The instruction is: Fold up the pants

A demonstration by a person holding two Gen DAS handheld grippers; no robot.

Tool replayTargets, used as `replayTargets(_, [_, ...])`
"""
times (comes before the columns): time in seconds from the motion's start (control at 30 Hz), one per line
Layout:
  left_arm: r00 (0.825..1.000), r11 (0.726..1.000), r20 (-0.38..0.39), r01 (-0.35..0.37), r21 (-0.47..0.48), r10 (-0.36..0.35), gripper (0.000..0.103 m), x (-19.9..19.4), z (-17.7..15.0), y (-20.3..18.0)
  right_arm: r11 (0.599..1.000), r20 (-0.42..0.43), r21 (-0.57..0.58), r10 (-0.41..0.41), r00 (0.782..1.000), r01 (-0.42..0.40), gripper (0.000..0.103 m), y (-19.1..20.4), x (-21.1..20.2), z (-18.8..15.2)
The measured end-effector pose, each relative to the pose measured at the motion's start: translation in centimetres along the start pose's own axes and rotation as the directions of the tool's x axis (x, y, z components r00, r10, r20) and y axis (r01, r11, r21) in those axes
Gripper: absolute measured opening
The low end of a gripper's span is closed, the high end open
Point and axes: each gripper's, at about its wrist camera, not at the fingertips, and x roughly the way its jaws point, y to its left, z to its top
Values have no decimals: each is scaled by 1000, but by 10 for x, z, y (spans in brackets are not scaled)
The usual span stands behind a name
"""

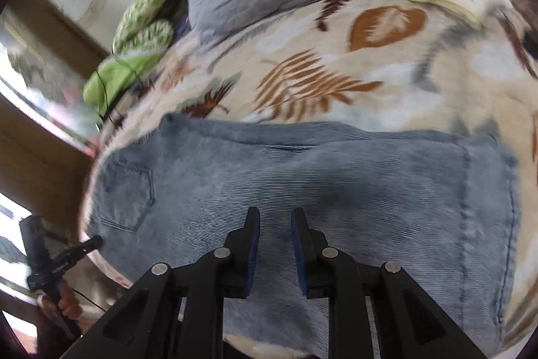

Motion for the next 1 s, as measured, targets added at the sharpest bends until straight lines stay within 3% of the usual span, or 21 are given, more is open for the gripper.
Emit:
replayTargets(0.17, [1000, 999, 10, 3, -34, -2, 12, 8, 5, 14, 988, -29, 22, -152, 988, 153, 22, -13, 32, 1])
replayTargets(0.3, [1000, 1000, 29, 12, -23, -11, 12, 8, 3, 14, 986, -5, 131, -101, 995, 100, 22, -29, 22, 10])
replayTargets(0.4, [998, 1000, 53, 17, -7, -17, 12, 6, -3, 15, 998, 42, 32, -55, 998, 54, 22, -6, 6, 20])
replayTargets(0.47, [998, 1000, 58, 25, -14, -24, 12, 9, -1, 16, 999, 22, -28, 39, 999, -38, 23, 12, 6, 31])
replayTargets(0.57, [998, 999, 53, 34, -26, -32, 13, 7, -2, 17, 991, 14, -71, 113, 994, -111, 41, 35, 15, 46])
replayTargets(0.6, [998, 999, 52, 31, -19, -30, 13, 7, -3, 17, 989, 17, -79, 125, 992, -123, 64, 40, 20, 53])
replayTargets(0.63, [998, 1000, 52, 25, -7, -25, 14, 6, -3, 15, 988, 25, -83, 136, 990, -134, 76, 44, 24, 57])
replayTargets(0.77, [998, 1000, 56, 0, 27, -2, 16, 6, -4, 10, 983, -14, -64, 174, 985, -175, 76, 59, 54, 75])
replayTargets(1.0, [998, 999, 59, -7, 47, 4, 19, 7, -4, 6, 983, -140, -99, 139, 980, -153, 72, 70, 98, 90])
